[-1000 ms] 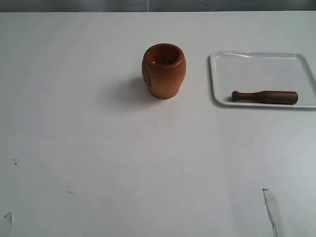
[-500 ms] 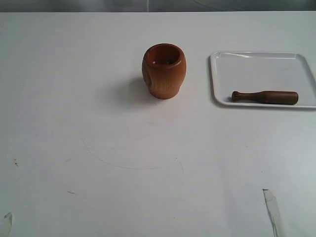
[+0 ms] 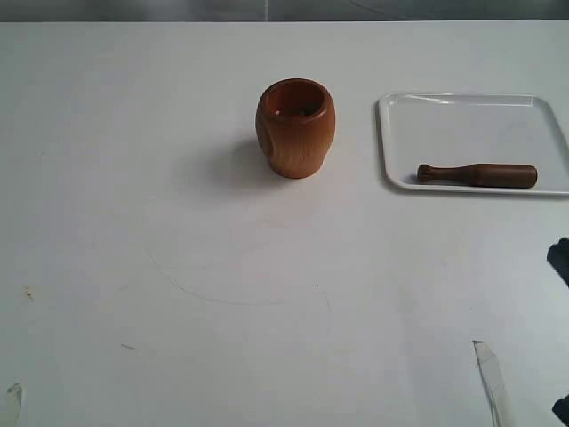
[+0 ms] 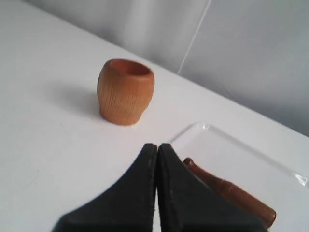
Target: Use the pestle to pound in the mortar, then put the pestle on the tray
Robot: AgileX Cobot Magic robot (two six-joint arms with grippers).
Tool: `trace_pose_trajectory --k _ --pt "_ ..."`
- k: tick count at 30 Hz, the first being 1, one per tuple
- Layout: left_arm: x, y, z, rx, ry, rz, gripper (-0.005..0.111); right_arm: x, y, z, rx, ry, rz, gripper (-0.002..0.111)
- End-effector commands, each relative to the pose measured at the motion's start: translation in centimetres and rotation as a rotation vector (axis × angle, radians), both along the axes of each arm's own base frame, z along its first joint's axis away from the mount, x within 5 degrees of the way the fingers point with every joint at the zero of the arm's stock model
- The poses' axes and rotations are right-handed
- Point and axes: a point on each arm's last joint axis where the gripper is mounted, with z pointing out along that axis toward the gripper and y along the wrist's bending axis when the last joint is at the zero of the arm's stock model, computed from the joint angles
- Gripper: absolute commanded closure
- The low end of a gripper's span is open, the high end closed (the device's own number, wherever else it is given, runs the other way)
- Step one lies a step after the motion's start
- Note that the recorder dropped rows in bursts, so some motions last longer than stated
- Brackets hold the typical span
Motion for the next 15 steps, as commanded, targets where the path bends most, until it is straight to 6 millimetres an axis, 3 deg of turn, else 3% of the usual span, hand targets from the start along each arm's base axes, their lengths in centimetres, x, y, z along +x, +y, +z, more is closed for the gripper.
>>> trace_pose_trajectory --k 1,7,10,15 --pt "0.0 -0.1 0.0 -0.015 -0.004 -0.006 0.107 -0.1 0.0 -0.6 -0.063 0.022 0.020 0.108" --pt "0.0 -0.1 0.0 -0.015 -0.004 -0.006 0.107 0.5 -1.0 -0.4 0.147 0.129 -0.251 0.108" --pt "0.0 -0.1 0.0 -0.015 -0.004 -0.006 0.107 0.9 -1.8 -0.4 0.180 0.128 -0.416 0.108" --pt "0.0 -0.1 0.0 -0.015 -0.004 -0.006 0.107 1.0 -2.5 -0.4 0.210 0.128 -0.549 0.108"
